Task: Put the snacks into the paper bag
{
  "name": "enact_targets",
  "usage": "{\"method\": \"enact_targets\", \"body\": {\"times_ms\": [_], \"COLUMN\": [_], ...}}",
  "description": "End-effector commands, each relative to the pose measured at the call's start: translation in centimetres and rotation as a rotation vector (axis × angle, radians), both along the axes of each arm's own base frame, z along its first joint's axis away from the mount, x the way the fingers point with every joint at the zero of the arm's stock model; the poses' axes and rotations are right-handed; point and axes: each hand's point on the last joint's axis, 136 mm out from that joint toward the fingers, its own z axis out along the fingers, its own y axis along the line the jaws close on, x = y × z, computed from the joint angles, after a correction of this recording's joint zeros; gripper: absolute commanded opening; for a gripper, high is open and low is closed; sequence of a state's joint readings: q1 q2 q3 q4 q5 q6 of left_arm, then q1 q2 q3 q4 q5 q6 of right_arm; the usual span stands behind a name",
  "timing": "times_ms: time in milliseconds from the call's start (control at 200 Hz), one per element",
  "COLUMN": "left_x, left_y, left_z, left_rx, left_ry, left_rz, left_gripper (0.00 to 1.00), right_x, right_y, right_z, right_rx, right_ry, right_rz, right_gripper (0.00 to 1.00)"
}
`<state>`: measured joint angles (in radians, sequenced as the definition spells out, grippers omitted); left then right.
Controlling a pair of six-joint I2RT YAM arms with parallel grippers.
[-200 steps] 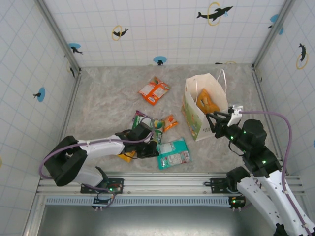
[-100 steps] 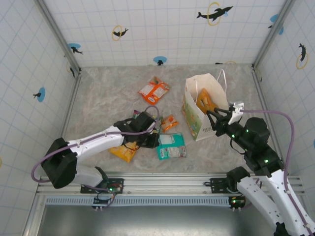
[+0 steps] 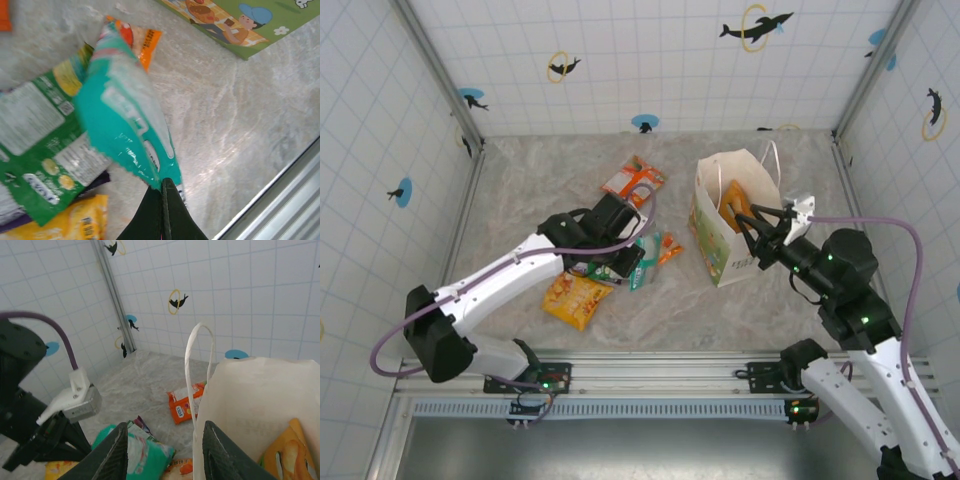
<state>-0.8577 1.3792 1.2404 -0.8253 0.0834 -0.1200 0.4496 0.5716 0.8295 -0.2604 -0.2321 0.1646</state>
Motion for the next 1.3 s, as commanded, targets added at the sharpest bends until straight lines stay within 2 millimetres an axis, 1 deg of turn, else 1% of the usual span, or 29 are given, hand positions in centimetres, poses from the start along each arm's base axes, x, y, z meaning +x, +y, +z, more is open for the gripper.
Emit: {"method": "enact_targets", "body": {"times_ms": [0,130,255,275,415,555,655,881,981,1016,1201,1291], "left_x": [1.0,1.9,2.1,2.2,2.4,2.3,1.9,1.3,1.7,1.7,1.3,1.1], "left_y": [1.0,1.2,1.3,1.3,1.4,1.2,0.8,0.8,0.9,0.8,0.6,0.2], "left_z": [1.9,4.4,6.5,6.9,8.8,10.5,11.8,13.7,14.6,14.8,15.4,15.6], "left_rx": [0.104,0.132,0.135,0.136,0.140,0.112,0.058,-0.004,-0.022,-0.027,-0.062,-0.090], "left_ry": [-0.127,-0.238,-0.336,-0.351,-0.438,-0.514,-0.541,-0.593,-0.612,-0.613,-0.609,-0.596], "left_rz": [-0.120,-0.192,-0.266,-0.273,-0.331,-0.363,-0.378,-0.381,-0.340,-0.336,-0.346,-0.345], "left_gripper": [0.00,0.00,0.00,0.00,0.00,0.00,0.00,0.00,0.00,0.00,0.00,0.00], "right_x": [-0.3,-0.2,-0.4,-0.8,-1.4,-1.4,-1.4,-1.4,-1.3,-0.8,-0.3,-0.1], "right_y": [0.8,1.5,2.2,2.7,3.9,4.9,5.9,8.7,10.1,10.3,12.5,13.7], "right_z": [1.3,0.7,0.0,0.0,-0.3,-0.7,-0.8,-1.9,-2.4,-2.6,-3.3,-4.1], "right_rx": [-0.051,-0.133,-0.195,-0.195,-0.213,-0.223,-0.213,-0.245,-0.273,-0.291,-0.336,-0.359], "right_ry": [-0.072,-0.071,-0.068,-0.070,-0.085,-0.059,-0.032,-0.005,0.005,0.002,-0.017,-0.001], "right_rz": [0.060,0.108,0.167,0.206,0.302,0.366,0.417,0.445,0.442,0.412,0.404,0.413], "right_gripper": [0.42,0.43,0.44,0.44,0.46,0.46,0.46,0.51,0.54,0.55,0.61,0.62]}}
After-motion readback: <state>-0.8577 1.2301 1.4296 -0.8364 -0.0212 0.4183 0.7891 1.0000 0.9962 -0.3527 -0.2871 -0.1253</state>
